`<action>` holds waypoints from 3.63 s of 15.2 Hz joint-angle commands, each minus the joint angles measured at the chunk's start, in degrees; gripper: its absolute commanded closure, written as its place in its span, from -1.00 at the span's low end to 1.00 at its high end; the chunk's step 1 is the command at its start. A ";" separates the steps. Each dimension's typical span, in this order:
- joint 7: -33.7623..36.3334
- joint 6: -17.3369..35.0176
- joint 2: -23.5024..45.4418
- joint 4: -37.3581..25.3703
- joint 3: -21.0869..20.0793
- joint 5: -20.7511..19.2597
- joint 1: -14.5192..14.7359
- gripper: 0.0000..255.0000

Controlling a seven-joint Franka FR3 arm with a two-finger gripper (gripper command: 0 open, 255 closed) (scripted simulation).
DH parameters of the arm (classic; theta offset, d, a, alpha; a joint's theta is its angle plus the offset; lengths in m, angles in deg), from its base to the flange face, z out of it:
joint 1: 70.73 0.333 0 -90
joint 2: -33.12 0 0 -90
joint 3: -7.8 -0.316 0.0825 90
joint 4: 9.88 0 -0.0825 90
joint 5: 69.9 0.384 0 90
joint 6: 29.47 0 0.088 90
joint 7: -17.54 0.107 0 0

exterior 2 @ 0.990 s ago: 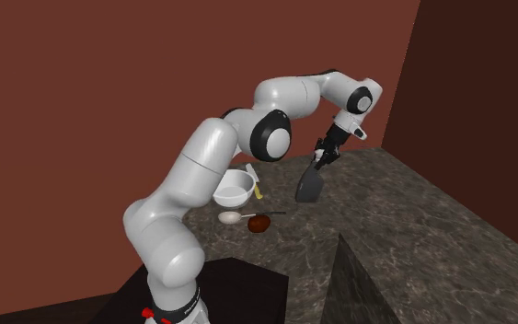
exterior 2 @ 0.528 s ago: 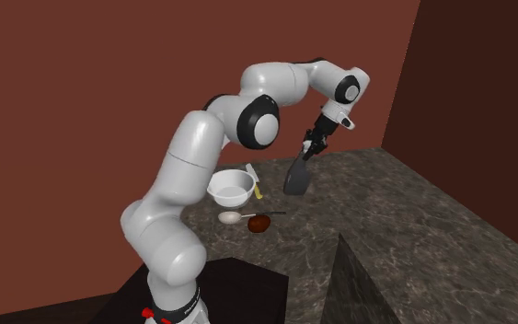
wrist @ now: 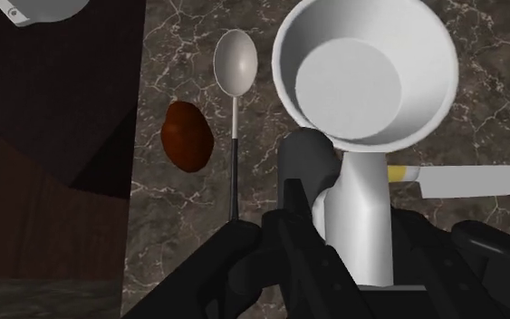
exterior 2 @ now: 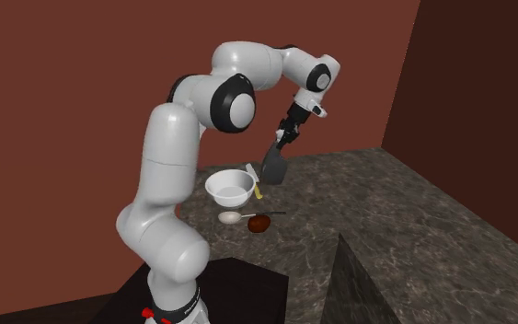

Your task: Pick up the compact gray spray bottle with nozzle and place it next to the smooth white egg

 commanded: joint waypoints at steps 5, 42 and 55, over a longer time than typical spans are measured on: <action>6.35 1.55 -7.71 7.15 -2.23 1.33 4.18 1.00; 30.41 14.75 -19.72 21.22 -15.20 8.94 18.87 1.00; 26.54 23.36 -18.47 29.38 -15.56 9.27 19.24 1.00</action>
